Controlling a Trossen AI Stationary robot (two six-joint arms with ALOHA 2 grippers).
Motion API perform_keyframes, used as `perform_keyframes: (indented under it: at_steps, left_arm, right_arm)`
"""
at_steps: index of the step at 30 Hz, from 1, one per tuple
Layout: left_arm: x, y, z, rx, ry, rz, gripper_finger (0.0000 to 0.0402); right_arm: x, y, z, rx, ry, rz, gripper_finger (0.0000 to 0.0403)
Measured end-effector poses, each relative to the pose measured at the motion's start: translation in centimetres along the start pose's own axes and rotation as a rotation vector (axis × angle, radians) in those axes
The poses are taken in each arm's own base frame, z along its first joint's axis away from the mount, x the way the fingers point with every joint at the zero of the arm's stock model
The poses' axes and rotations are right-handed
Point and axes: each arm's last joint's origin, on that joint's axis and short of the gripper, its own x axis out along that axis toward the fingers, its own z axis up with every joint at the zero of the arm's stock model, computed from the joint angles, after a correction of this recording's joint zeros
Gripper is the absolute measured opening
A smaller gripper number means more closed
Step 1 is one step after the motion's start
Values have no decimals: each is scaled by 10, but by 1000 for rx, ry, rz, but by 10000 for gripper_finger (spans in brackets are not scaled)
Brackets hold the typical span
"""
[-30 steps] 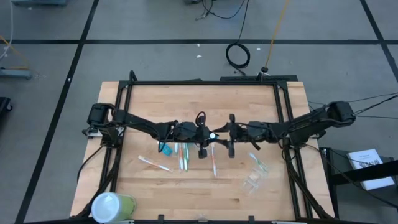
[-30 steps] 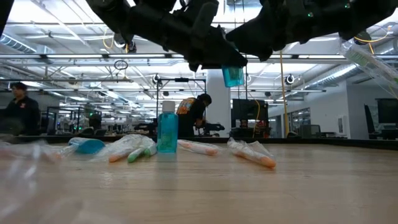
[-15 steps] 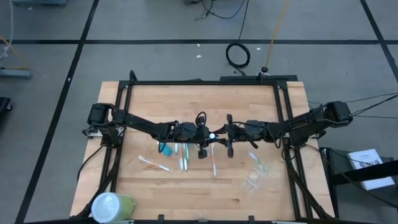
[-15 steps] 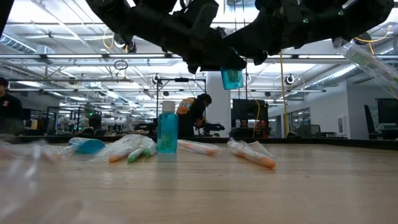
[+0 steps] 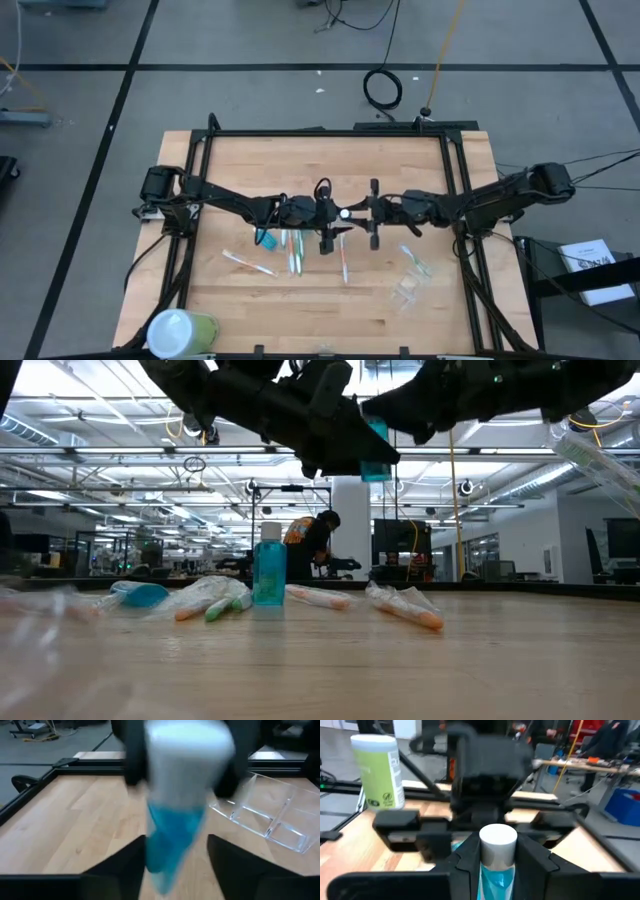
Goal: Pick & Place toothbrushing station
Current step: Put the blue mouthwash into the middle section of the transparent organizer
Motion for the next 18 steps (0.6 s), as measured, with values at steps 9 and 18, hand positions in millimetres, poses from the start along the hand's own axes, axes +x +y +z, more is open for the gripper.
perform_keyframes:
  at_steps: [9, 18]
  left_arm:
    - [0, -3, -1, 7, 14, -11, 317]
    - [1, 9, -6, 1, 69, 26, 337]
  right_arm:
    - [-45, 4, 31, 21, -11, 63, 85]
    - [-105, 51, 46, 135, 31, 397, 85]
